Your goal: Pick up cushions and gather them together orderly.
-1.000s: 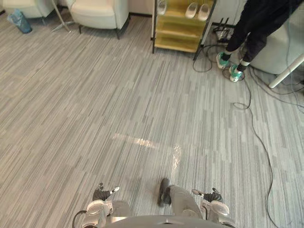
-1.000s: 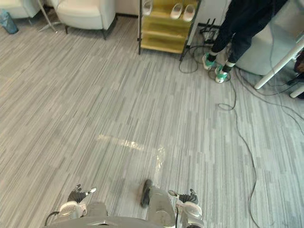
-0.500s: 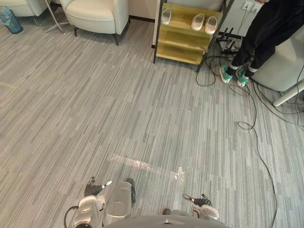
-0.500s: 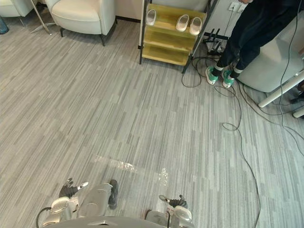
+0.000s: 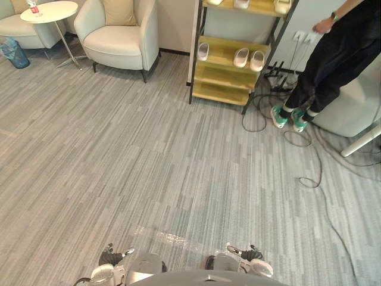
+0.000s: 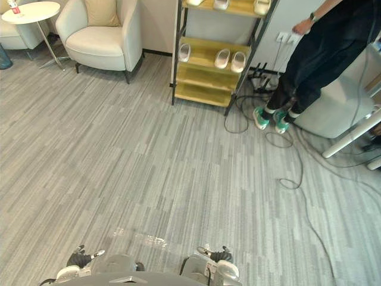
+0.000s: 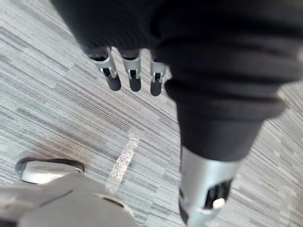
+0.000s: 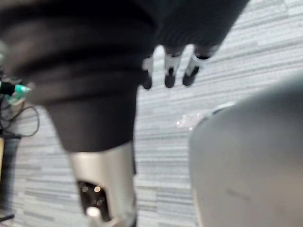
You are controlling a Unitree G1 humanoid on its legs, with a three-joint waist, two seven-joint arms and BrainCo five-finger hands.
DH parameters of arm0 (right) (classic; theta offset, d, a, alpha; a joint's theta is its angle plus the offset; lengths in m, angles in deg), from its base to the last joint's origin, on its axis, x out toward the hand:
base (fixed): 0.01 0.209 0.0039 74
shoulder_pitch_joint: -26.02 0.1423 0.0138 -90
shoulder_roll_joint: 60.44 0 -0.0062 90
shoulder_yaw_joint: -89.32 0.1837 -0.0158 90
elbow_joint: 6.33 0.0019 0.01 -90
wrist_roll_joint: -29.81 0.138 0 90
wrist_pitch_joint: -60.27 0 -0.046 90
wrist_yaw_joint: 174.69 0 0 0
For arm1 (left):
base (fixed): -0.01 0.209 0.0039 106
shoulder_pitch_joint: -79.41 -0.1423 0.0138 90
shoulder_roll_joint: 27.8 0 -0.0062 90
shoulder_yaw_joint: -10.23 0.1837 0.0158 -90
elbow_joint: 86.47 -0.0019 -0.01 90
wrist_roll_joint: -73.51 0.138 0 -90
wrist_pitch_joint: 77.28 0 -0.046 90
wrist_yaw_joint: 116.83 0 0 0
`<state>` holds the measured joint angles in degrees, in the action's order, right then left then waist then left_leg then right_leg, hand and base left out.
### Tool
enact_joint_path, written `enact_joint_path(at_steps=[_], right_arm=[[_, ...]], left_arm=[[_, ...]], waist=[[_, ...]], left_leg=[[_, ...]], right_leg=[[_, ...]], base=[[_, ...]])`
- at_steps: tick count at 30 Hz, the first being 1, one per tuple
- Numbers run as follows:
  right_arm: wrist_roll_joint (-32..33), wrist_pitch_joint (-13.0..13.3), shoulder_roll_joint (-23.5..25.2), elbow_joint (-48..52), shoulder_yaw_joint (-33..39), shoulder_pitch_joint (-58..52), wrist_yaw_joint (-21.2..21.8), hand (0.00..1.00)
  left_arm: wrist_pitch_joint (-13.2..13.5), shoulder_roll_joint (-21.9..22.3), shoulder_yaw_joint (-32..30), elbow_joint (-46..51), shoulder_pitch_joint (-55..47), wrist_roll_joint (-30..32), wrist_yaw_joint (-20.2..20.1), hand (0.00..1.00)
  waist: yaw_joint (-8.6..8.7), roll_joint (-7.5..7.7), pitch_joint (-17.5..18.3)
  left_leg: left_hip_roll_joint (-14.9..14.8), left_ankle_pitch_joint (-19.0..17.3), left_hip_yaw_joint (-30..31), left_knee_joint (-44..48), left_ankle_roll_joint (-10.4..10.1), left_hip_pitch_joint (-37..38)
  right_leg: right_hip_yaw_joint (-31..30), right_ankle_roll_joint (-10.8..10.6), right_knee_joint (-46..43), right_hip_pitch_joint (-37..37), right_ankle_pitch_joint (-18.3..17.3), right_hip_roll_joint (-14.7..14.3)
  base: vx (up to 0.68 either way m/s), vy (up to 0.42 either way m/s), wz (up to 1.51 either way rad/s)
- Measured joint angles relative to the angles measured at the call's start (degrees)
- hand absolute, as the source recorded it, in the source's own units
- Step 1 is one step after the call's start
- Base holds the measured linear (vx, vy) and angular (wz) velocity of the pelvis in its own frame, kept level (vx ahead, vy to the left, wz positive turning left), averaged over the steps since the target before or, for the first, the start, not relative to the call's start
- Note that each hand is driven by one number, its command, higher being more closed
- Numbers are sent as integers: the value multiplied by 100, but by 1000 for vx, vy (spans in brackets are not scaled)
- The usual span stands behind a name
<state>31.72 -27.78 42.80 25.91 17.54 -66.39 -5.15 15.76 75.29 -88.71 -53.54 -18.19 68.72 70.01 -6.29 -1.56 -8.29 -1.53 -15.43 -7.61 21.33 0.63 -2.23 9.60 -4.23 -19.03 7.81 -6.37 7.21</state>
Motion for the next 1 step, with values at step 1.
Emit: enact_joint_path(at_steps=[1], right_arm=[[9, 7, -29, -23, 42, -57, -5, 0]], left_arm=[[0, 27, 11, -48, -1, 12, -3, 0]], waist=[[1, -76, 47]], left_leg=[[-45, 23, 105, -88, -41, -6]], right_leg=[[44, 12, 335, -133, 159, -132]], base=[[32, -49, -5]])
